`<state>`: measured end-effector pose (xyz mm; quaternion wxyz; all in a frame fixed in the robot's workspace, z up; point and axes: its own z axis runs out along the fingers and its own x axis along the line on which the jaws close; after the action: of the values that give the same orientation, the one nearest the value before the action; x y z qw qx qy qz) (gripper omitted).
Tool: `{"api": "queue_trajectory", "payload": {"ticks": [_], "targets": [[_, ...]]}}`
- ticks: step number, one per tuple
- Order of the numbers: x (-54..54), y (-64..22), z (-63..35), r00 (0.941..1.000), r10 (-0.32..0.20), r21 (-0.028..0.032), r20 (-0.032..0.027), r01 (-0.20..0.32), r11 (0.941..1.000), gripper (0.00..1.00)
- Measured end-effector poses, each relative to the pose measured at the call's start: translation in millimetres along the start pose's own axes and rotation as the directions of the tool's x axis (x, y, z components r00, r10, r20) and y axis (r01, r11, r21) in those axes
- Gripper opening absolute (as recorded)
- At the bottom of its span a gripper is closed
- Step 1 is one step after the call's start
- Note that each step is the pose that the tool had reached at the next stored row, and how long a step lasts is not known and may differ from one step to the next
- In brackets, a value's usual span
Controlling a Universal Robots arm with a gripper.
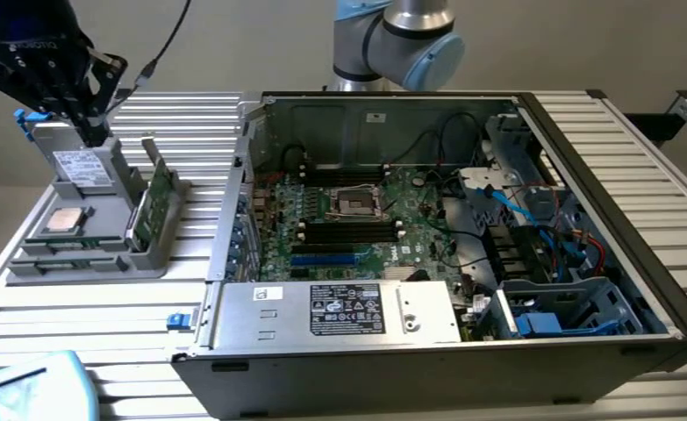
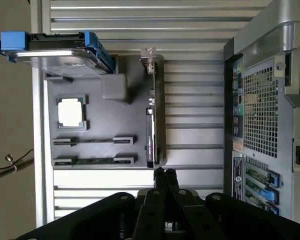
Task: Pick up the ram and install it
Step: 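Reach for the ram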
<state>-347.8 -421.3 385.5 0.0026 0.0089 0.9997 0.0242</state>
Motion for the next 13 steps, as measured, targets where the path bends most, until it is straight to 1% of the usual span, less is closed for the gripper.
{"api": "queue_trajectory", "payload": {"ticks": [13], "targets": [[57.8,-4.5,2.0,0.9999,0.000,0.0002,-0.0143,0.000,1.0000,0.11]]}}
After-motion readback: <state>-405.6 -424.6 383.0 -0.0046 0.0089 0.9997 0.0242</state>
